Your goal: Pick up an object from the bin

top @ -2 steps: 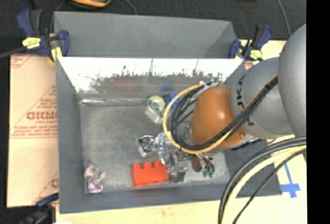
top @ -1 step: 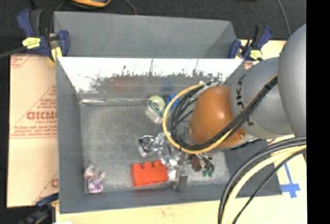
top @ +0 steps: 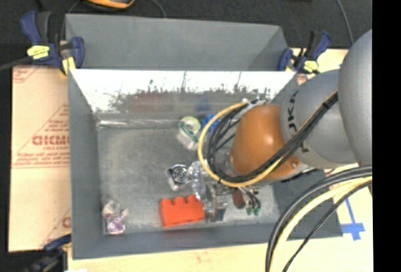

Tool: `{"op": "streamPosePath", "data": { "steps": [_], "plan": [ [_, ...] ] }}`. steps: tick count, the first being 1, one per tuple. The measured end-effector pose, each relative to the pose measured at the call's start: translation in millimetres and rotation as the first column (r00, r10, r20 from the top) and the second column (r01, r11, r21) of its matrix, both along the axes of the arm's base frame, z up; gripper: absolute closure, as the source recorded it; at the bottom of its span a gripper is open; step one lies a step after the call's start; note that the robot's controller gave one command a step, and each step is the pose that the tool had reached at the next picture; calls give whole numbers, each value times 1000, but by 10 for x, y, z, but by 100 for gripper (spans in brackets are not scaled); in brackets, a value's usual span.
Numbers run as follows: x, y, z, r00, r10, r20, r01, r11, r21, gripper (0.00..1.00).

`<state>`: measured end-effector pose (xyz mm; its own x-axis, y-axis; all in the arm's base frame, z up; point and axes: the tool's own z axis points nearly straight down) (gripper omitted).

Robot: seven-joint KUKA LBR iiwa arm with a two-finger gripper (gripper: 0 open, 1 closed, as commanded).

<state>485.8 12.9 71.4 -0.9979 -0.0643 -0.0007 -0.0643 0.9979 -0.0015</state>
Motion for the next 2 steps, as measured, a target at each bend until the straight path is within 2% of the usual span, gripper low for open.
{"op": "streamPosePath", "data": {
  "steps": [1, 2],
  "plan": [
    [70, -241, 2, 972, 233, 4, -233, 972, 2, 100],
    [-71, -162, 737, 969, 246, 4, -246, 969, 0, 100]
  ]
}}
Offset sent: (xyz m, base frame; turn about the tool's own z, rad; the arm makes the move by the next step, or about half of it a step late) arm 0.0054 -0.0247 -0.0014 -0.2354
